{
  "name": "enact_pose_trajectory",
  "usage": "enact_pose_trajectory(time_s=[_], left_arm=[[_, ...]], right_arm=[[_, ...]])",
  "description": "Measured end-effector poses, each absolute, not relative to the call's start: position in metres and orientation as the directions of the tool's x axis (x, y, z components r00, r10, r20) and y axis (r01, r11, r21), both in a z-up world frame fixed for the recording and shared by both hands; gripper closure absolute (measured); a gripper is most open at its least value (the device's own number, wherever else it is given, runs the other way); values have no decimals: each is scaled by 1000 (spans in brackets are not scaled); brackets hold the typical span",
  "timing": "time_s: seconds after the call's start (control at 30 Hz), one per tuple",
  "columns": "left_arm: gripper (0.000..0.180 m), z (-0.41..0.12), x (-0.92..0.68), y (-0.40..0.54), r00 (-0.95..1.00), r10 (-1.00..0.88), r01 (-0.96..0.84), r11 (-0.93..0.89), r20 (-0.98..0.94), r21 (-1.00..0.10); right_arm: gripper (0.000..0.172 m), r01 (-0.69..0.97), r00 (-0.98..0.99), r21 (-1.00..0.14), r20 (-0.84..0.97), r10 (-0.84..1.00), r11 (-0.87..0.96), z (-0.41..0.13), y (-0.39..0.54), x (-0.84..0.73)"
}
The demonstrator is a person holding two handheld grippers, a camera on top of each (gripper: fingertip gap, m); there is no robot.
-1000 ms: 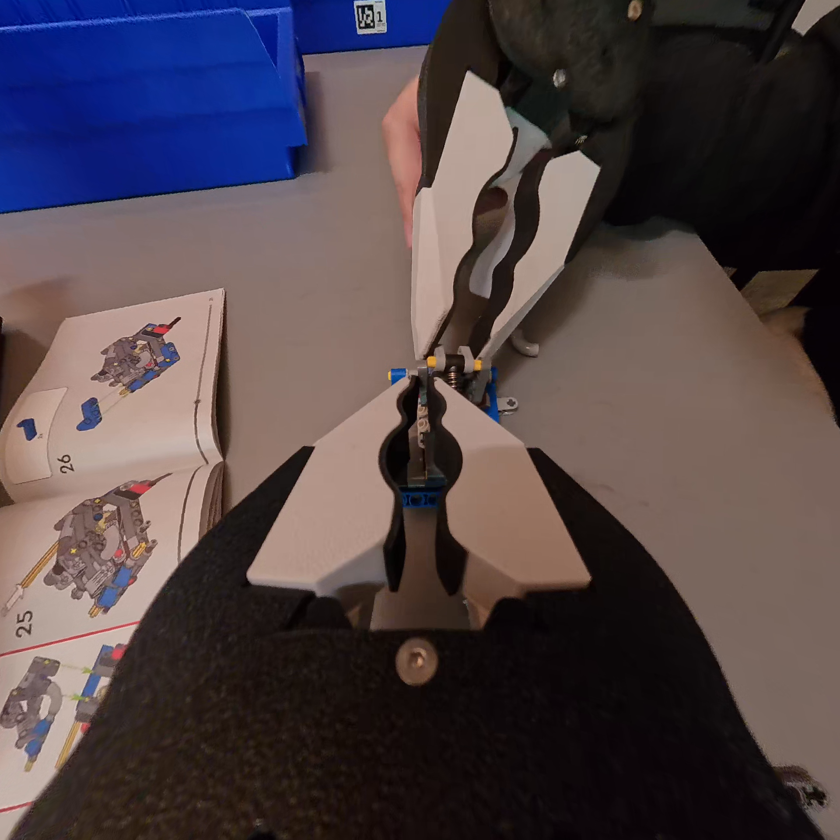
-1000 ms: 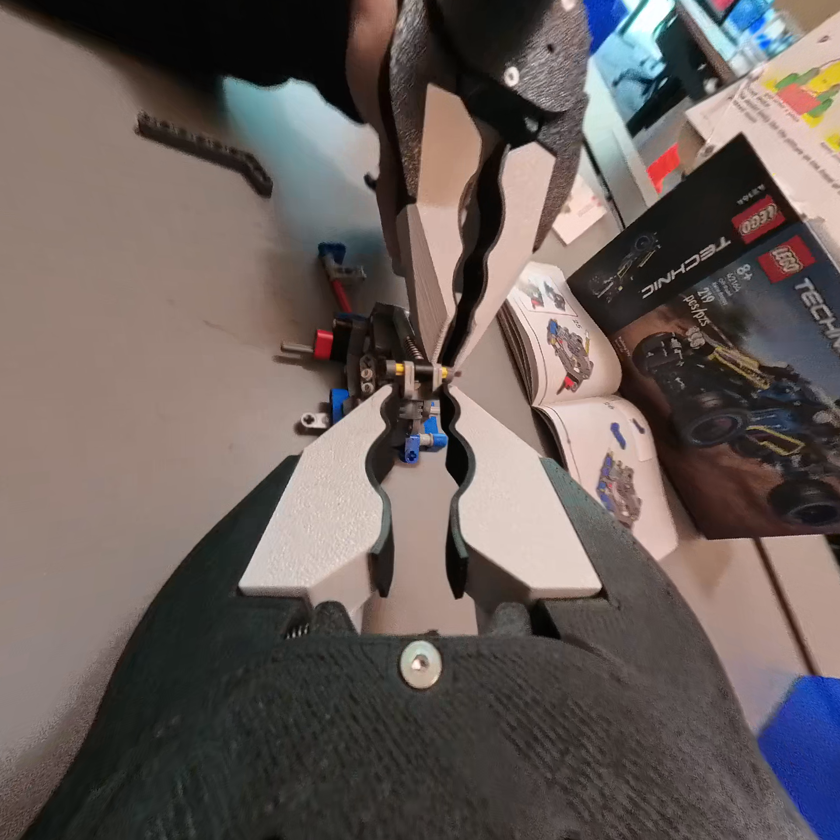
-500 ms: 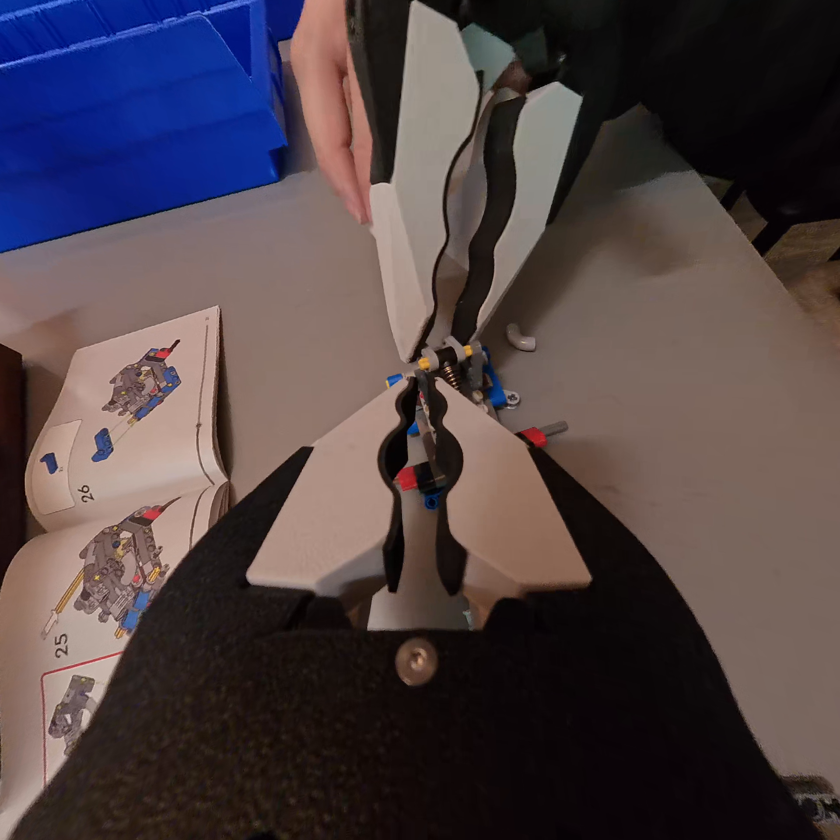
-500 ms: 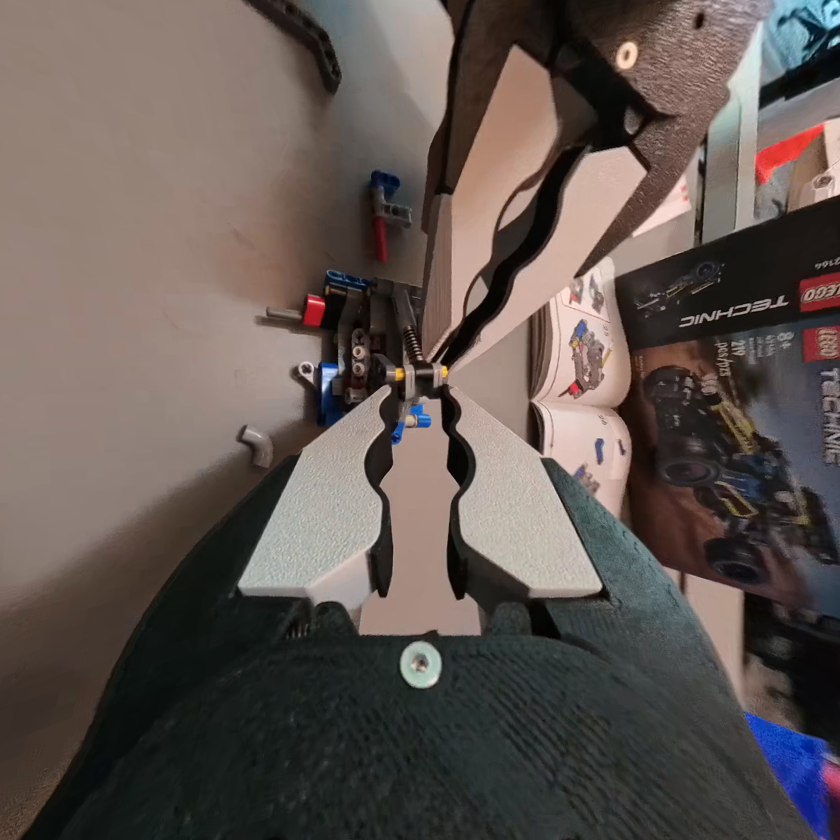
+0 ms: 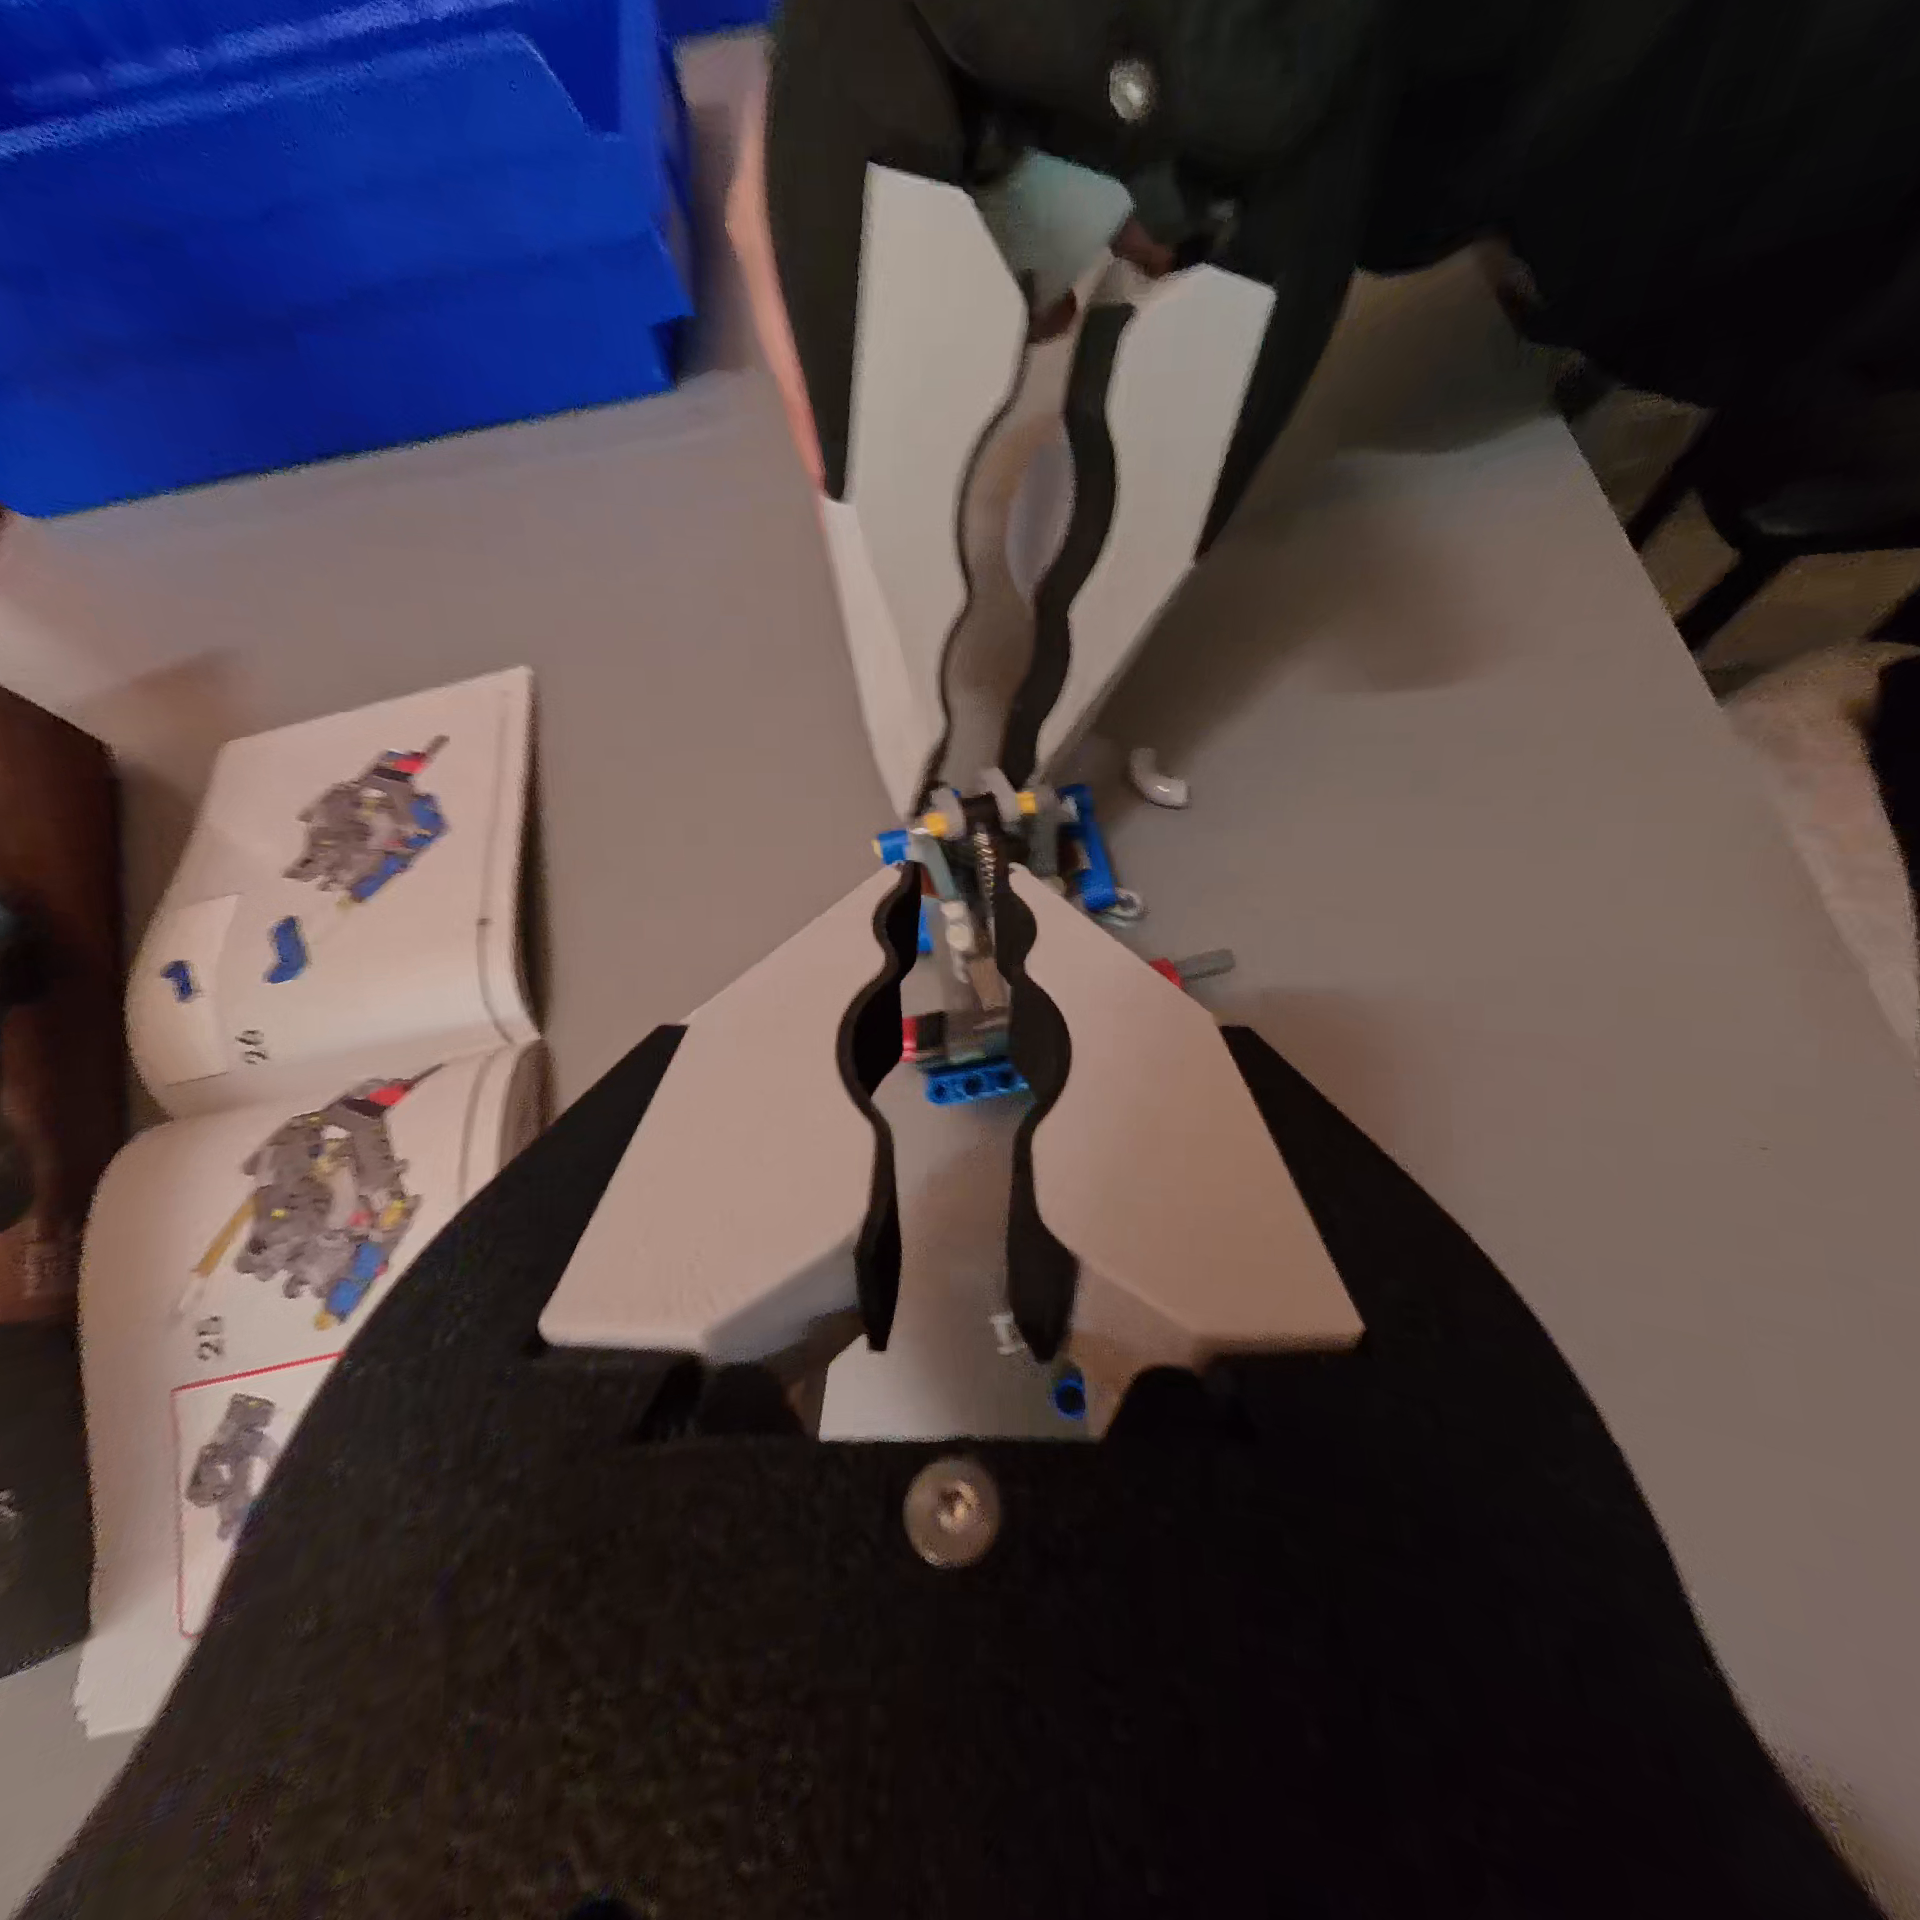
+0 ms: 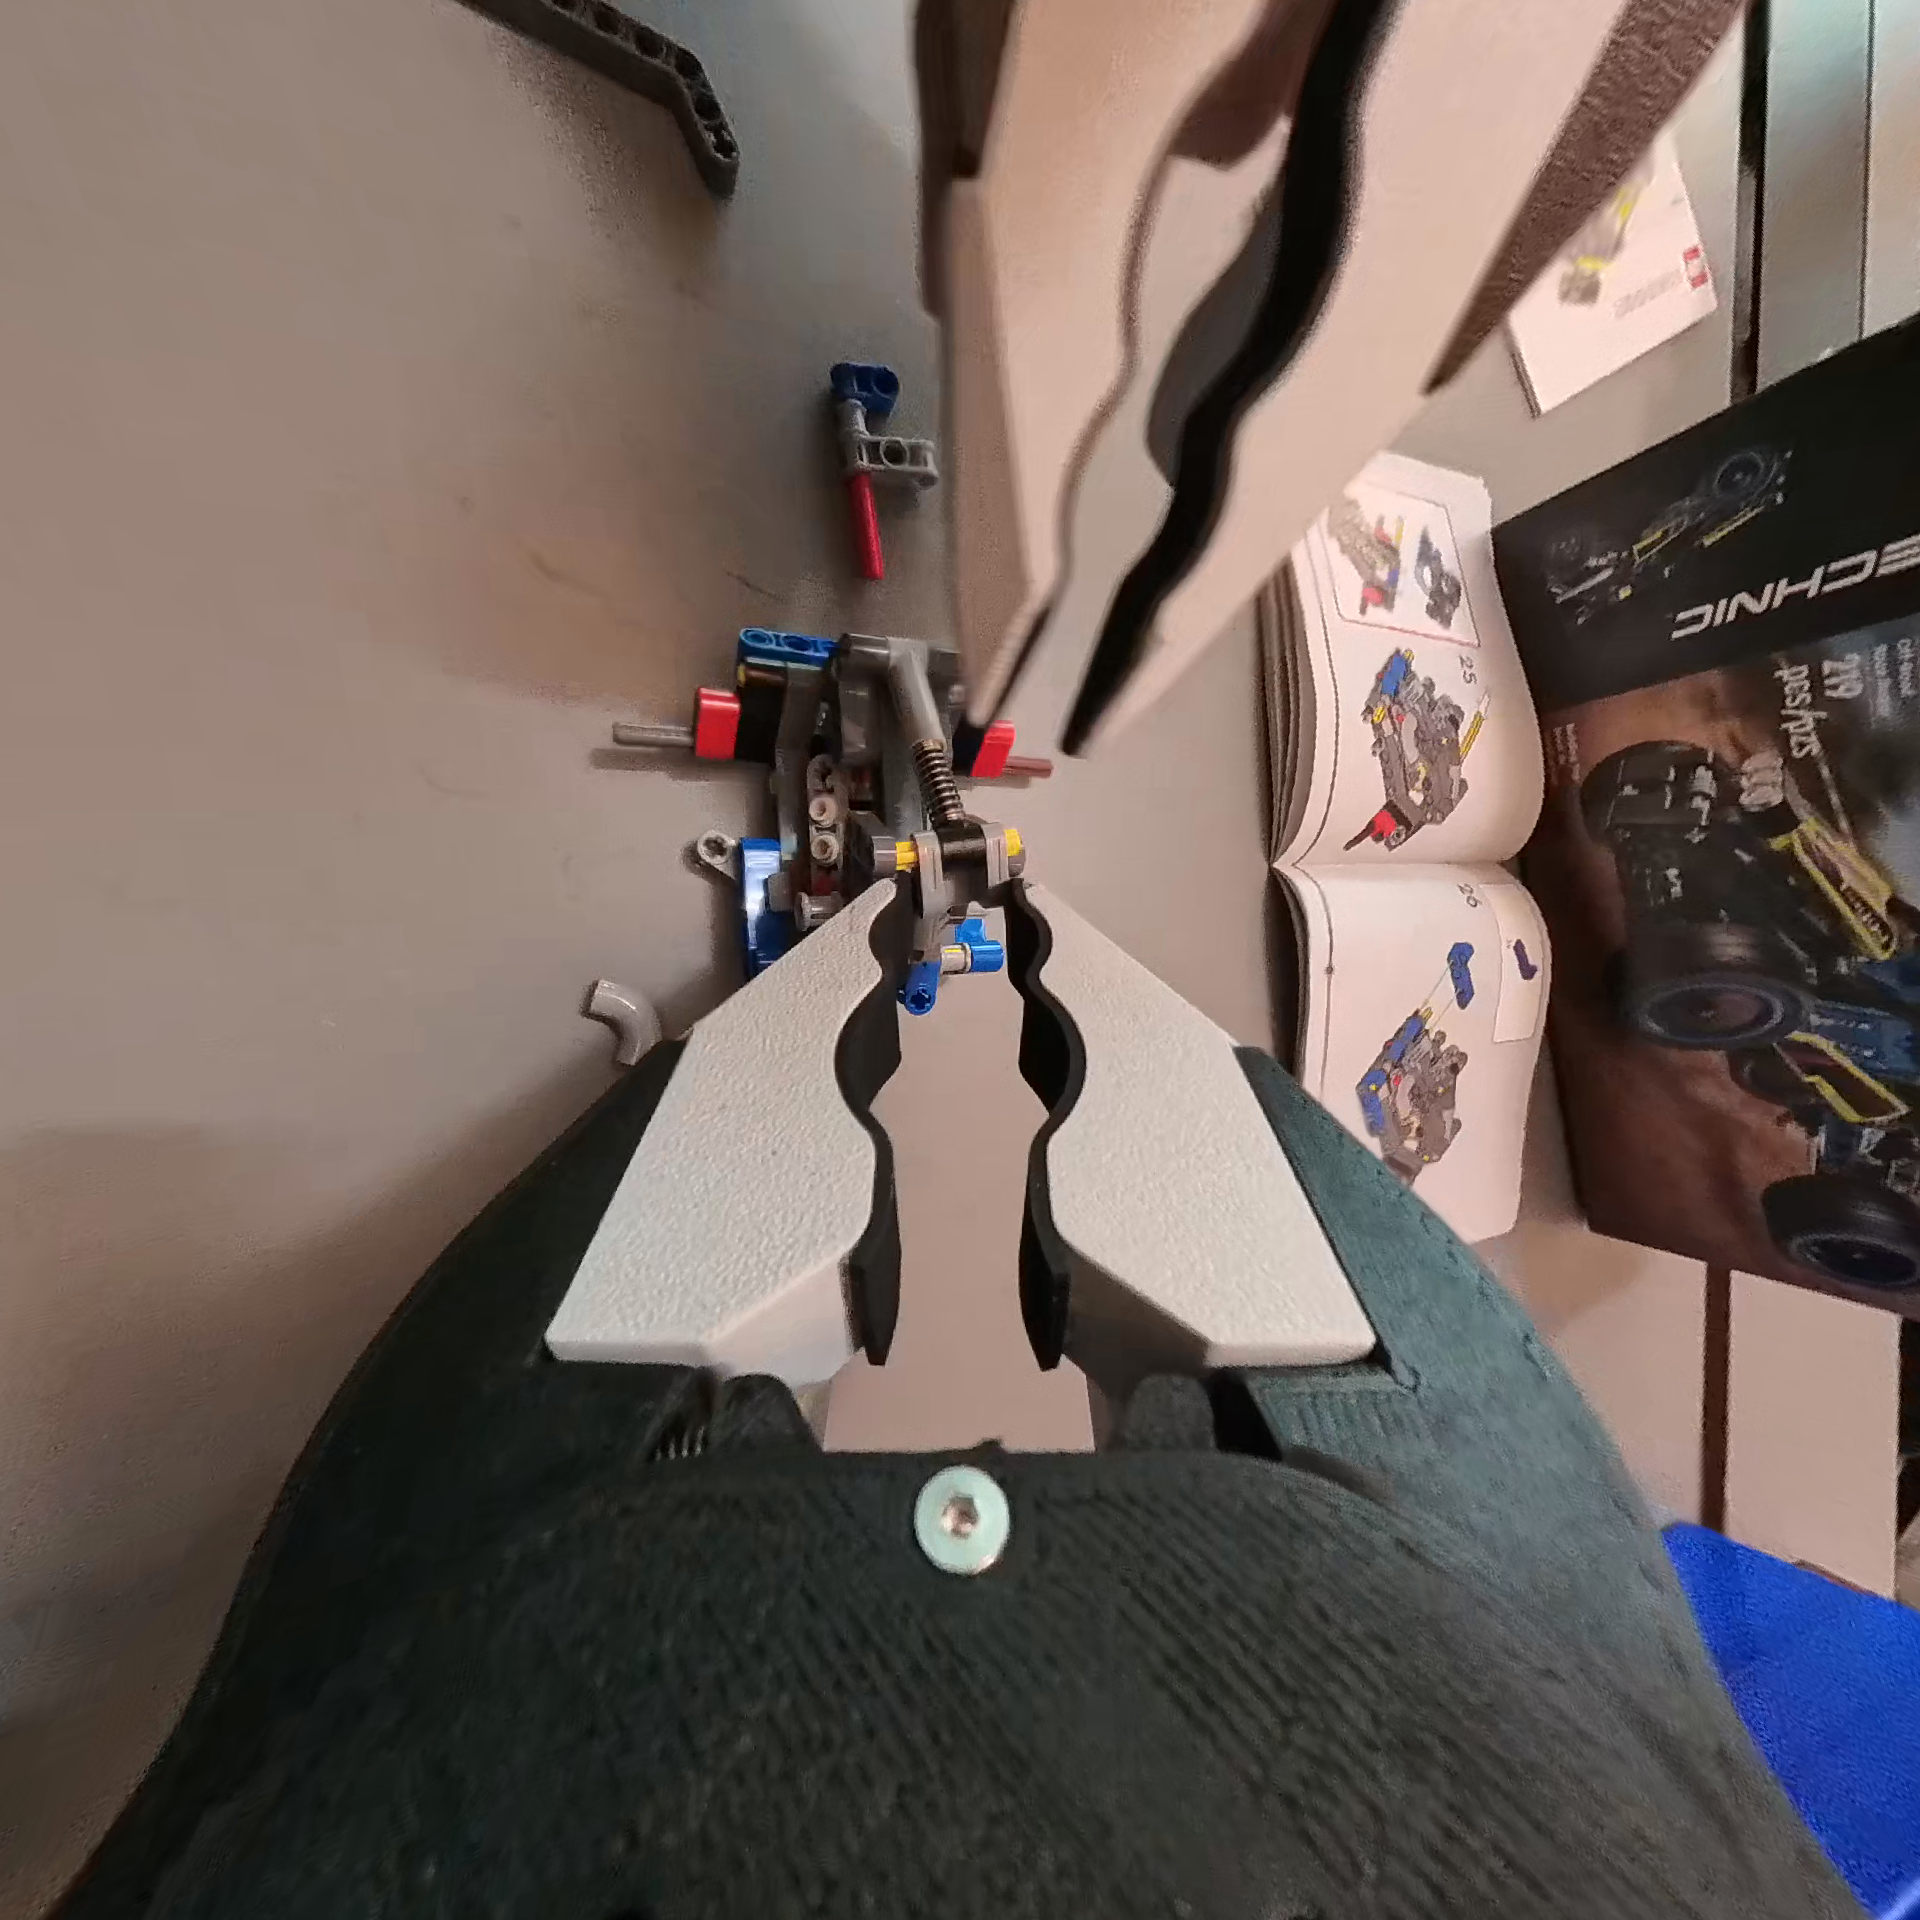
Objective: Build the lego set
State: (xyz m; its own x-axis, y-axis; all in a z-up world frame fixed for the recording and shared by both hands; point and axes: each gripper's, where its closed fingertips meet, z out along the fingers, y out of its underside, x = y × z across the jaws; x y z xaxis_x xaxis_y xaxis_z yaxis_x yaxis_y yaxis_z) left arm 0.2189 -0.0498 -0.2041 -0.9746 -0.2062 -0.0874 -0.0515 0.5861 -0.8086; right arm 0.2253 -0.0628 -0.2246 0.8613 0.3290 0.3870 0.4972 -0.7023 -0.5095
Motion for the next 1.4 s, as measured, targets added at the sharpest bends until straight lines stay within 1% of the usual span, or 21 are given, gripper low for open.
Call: enact_pose_trajectory(time_s=[0.03, 0.13, 0.23, 0.3, 0.4, 0.43, 0.5, 0.63, 0.67, 0.7, 0.77, 0.8, 0.93, 1.0, 1.1, 1.2, 1.37, 1.4], left_arm=[[168, -209, 214, -51, -976, -201, -58, 618, -86, -784], [170, -221, 214, -57, -964, -225, -49, 673, -140, -738], [176, -227, 215, -62, -958, -243, -58, 679, -150, -732], [176, -229, 216, -62, -957, -239, -45, 685, -166, -727], [177, -229, 215, -64, -965, -211, -31, 683, -157, -729], [177, -229, 215, -65, -966, -203, -24, 689, -162, -725], [177, -230, 214, -65, -966, -175, 8, 712, -189, -702], [178, -230, 216, -68, -960, -163, 34, 736, -226, -676], [178, -229, 216, -68, -960, -158, 41, 734, -230, -678], [177, -229, 216, -68, -961, -158, 40, 730, -226, -682], [178, -230, 219, -66, -959, -167, 40, 724, -231, -689], [178, -230, 221, -66, -954, -168, 52, 721, -247, -691], [178, -230, 224, -67, -954, -157, 83, 683, -257, -726], [178, -230, 224, -67, -957, -153, 85, 666, -247, -741], [178, -230, 224, -67, -958, -141, 99, 655, -250, -749], [178, -229, 224, -66, -960, -138, 99, 644, -243, -758], [178, -229, 224, -66, -957, -132, 114, 644, -257, -756], [178, -229, 224, -65, -957, -131, 116, 646, -260, -754]], right_arm=[[157, 481, 871, -512, 375, 318, -712, -225, -63, 225], [157, 466, 877, -508, 377, 299, -725, -225, -65, 225], [157, 449, 886, -527, 369, 281, -722, -225, -64, 222], [156, 463, 878, -540, 390, 278, -703, -225, -64, 223], [157, 467, 881, -555, 362, 306, -688, -224, -67, 220], [157, 476, 877, -536, 355, 324, -697, -224, -68, 220], [157, 526, 846, -456, 368, 386, -718, -224, -70, 219], [157, 561, 814, -234, 329, 478, -794, -224, -77, 221], [158, 563, 811, -200, 319, 490, -802, -223, -78, 221], [158, 562, 812, -190, 315, 492, -805, -222, -78, 221], [157, 508, 849, -229, 297, 437, -830, -224, -78, 222], [157, 492, 860, -273, 303, 411, -827, -225, -78, 223], [147, 376, 924, -541, 282, 259, -752, -228, -78, 222], [141, 338, 935, -613, 303, 184, -714, -233, -81, 226], [143, 287, 951, -734, 296, 90, -616, -228, -77, 225], [146, 204, 975, -798, 215, 49, -567, -230, -77, 223], [160, 130, 991, -835, 131, 37, -535, -230, -80, 221], [161, 102, 994, -843, 109, 17, -528, -228, -82, 223]])
